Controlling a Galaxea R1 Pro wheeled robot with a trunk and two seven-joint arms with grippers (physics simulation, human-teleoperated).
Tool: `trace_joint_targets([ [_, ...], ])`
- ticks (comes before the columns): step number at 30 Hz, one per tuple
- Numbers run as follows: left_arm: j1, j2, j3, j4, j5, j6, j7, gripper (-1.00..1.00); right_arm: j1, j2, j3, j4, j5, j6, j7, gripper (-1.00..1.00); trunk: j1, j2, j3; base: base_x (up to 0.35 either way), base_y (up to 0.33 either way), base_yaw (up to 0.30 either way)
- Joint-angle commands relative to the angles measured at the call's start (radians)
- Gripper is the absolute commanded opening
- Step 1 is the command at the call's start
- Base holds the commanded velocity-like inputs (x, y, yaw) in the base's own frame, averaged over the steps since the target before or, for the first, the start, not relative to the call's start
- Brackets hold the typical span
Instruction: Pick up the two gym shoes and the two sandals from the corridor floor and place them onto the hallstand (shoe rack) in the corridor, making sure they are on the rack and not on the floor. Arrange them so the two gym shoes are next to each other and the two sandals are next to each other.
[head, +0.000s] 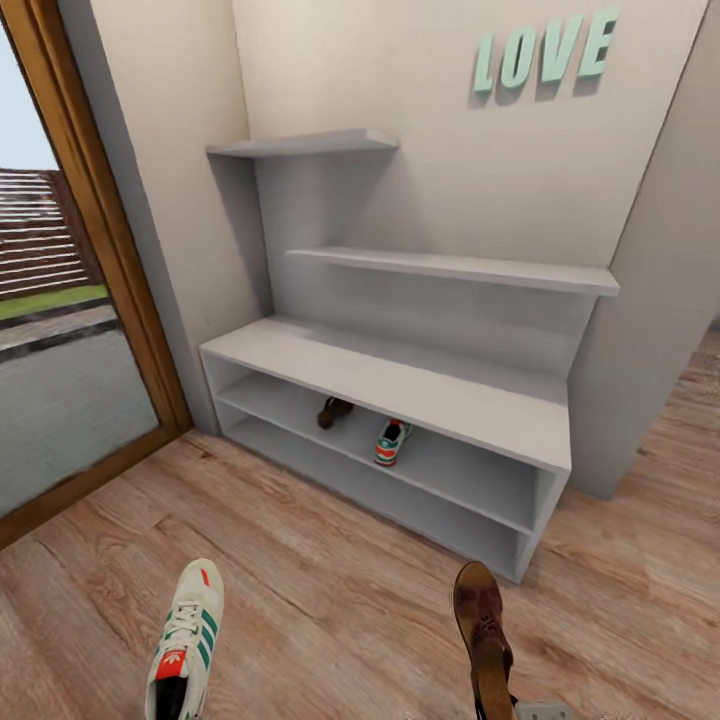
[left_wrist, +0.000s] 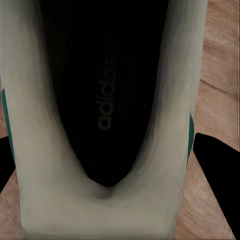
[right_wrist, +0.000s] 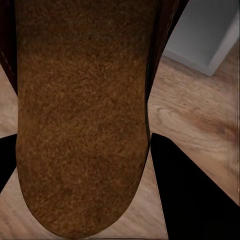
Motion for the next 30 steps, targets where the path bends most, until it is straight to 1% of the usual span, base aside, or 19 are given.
trace_joint_targets([
  [1,0.0,0.0,-0.001,0.0,0.002,-0.003,0.002,-1.0,-0.001,-0.001,0.007,0.001,-0.007,-0.003,-0.003,-1.0,0.0,0.0,-0.001,0.0,0.007,-0.269],
  [9,0.0,0.0,-0.001,0.0,0.002,-0.003,0.002,-1.0,-0.001,-0.001,0.007,0.002,-0.007,-0.003,-0.003,-1.0,0.0,0.0,-0.001,0.0,0.018,-0.269],
  [24,0.0,0.0,-0.001,0.0,0.003,-0.003,0.002,-1.0,-0.001,-0.001,0.007,0.003,-0.007,-0.003,-0.003,-1.0,0.0,0.0,-0.001,0.0,0.27,-0.269],
  [30,0.0,0.0,-0.001,0.0,0.002,-0.003,0.002,-1.0,-0.001,-0.001,0.007,0.003,-0.007,-0.002,-0.003,-1.0,0.0,0.0,-0.001,0.0,0.071,-0.269],
])
